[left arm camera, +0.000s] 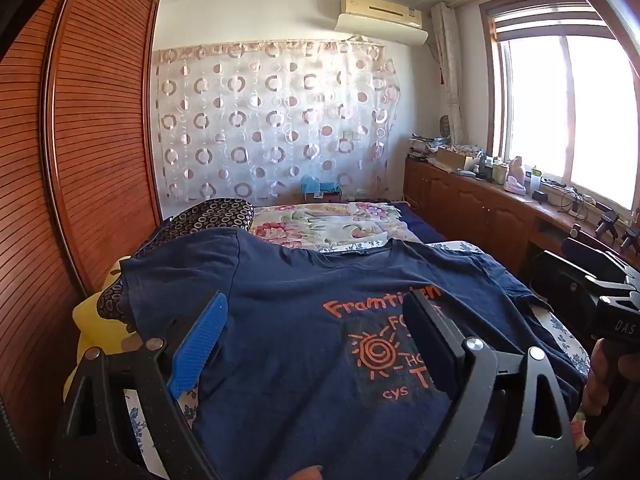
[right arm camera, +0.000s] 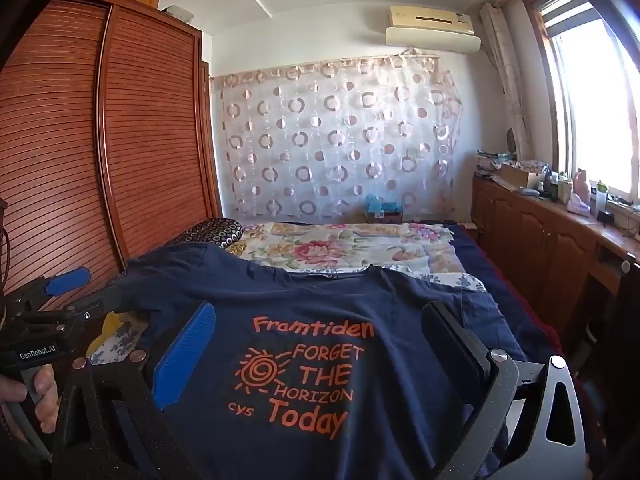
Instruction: Fold small clothes
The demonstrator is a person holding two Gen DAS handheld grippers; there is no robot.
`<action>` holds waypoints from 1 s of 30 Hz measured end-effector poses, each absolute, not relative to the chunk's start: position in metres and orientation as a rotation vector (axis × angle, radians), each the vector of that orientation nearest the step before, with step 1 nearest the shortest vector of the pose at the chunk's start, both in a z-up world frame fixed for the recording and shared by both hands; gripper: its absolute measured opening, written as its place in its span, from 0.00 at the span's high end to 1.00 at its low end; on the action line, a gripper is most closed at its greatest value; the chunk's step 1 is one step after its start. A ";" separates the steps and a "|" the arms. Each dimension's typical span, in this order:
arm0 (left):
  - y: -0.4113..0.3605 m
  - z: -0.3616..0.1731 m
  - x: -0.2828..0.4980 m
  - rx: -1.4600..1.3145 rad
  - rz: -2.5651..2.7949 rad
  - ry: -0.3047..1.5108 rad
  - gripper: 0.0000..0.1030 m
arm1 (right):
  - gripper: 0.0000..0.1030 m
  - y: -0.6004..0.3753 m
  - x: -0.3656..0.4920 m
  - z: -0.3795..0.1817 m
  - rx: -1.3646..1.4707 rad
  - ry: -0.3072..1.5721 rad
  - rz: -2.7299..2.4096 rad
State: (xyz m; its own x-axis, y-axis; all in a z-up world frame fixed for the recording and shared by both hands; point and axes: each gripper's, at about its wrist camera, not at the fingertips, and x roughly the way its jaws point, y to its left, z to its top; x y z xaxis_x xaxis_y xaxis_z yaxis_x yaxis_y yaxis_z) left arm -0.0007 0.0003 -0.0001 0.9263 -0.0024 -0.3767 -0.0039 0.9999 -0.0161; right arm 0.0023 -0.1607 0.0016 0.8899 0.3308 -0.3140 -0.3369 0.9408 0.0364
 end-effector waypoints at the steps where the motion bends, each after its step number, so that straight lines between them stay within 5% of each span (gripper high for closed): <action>1: 0.000 0.000 -0.001 -0.015 0.002 0.387 0.13 | 0.01 -0.161 0.002 0.002 -0.020 0.323 0.346; 30: 0.008 -0.002 0.000 -0.016 0.020 0.400 0.13 | 0.01 -0.159 -0.001 0.001 -0.018 0.322 0.341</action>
State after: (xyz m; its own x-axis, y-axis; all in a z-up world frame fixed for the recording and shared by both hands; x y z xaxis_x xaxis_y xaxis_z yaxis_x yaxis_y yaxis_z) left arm 0.0000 0.0075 -0.0022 0.9208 0.0158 -0.3897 -0.0223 0.9997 -0.0121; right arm -0.0009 -0.1593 0.0009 0.8923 0.3254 -0.3130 -0.3312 0.9429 0.0361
